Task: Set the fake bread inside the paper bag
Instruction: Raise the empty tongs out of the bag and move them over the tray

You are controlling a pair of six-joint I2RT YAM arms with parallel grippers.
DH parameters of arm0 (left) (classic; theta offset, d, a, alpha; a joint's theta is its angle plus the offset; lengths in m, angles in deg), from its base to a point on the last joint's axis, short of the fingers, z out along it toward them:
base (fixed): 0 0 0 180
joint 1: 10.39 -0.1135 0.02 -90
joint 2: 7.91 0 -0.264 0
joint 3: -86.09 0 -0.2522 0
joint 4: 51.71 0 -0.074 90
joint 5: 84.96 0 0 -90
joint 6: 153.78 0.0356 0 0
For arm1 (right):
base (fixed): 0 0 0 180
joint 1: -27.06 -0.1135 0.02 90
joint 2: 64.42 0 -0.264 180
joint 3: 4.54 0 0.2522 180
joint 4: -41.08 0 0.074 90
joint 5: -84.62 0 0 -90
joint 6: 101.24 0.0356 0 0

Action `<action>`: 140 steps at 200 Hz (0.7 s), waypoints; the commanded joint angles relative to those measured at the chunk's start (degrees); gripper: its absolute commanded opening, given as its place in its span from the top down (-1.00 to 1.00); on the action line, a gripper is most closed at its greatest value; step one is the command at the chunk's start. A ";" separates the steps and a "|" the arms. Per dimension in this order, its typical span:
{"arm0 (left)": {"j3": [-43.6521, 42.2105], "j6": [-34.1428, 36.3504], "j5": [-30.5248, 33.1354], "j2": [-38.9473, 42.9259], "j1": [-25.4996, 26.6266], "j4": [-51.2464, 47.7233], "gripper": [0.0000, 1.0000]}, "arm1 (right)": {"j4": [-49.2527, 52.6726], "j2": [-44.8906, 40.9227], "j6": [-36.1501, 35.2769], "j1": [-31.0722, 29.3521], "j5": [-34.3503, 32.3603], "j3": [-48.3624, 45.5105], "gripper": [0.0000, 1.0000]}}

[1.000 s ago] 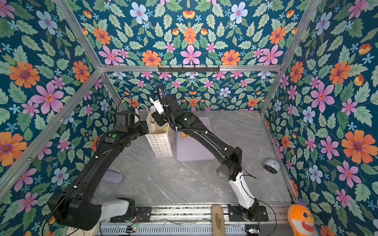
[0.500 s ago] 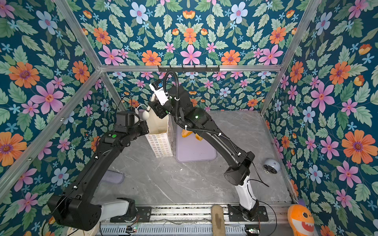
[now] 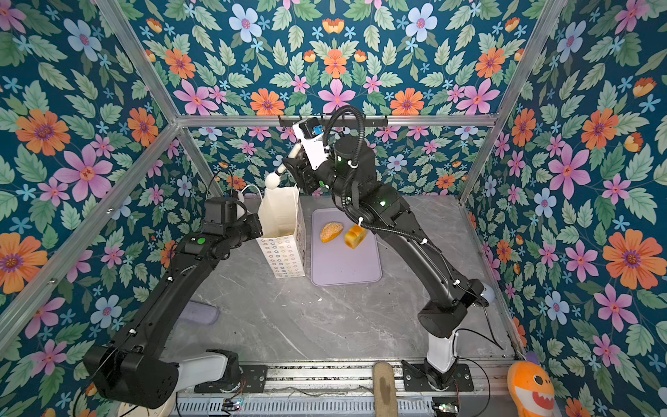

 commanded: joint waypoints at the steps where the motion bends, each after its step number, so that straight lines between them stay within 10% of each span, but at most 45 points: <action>1: 0.06 0.57 0.40 0.03 -0.12 -0.22 1.00 | -5.98 -3.07 0.32 1.44 0.00 -3.32 0.00; 140: 0.86 0.13 0.03 -0.26 -0.05 -0.53 1.00 | -16.76 -11.51 7.74 13.99 -18.63 -39.10 0.02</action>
